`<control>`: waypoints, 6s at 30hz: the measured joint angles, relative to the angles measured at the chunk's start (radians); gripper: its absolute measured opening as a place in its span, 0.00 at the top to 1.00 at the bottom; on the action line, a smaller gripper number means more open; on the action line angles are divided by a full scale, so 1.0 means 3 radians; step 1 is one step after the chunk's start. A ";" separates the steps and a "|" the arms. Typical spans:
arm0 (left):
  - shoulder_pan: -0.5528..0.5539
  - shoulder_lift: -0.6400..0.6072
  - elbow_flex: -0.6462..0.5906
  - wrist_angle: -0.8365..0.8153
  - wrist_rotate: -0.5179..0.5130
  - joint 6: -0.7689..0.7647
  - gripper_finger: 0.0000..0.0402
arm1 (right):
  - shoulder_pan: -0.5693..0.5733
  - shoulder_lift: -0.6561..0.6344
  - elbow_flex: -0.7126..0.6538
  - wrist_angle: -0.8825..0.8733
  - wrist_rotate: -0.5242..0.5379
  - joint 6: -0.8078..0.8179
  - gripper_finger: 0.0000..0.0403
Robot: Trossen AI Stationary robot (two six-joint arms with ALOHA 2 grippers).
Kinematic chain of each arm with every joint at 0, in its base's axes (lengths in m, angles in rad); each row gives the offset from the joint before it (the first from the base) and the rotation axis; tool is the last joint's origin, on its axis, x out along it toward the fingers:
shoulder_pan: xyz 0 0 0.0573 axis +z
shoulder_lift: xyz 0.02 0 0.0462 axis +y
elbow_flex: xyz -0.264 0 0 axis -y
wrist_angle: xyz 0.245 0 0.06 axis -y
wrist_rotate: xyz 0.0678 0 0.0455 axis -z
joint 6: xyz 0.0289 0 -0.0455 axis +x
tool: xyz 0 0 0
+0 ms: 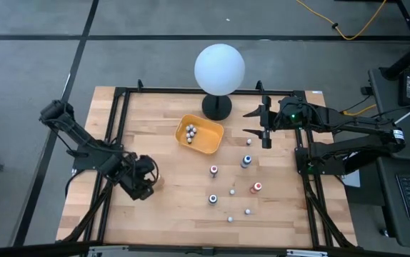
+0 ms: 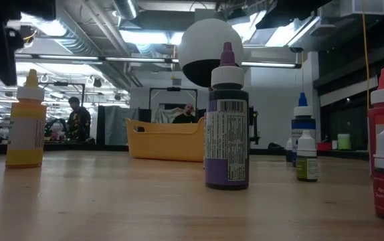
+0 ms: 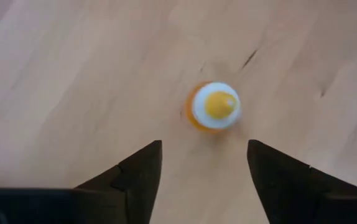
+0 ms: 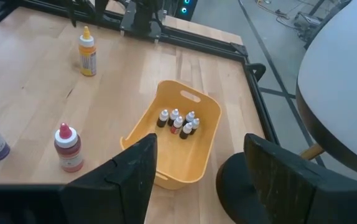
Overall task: Pick & Place food coloring
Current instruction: Put the large yellow food coloring bottle into the yellow bin, then put the small light blue food coloring bottle into the yellow bin
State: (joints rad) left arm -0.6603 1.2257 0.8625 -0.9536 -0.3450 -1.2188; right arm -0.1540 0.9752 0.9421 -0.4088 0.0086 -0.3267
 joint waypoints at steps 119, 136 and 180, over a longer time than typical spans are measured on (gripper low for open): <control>0.3037 0.2409 0.1941 0.1694 0.1144 0.4487 0.67 | 0.0000 0.0001 0.0000 -0.0155 0.0259 0.0026 0.40; 0.3036 0.2389 0.2274 0.1288 0.1119 0.4508 0.54 | -0.0001 0.0001 0.0000 -0.0154 0.0259 0.0025 0.40; 0.2822 -0.0113 0.1291 0.1980 0.0364 0.3757 0.66 | -0.0499 -0.0034 -0.1810 0.0381 0.0052 0.1623 0.30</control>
State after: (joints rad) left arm 0.1864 1.1919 1.2499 -0.3596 -0.2359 -0.0917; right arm -0.3038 0.9649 0.3990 -0.2944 0.0243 0.1603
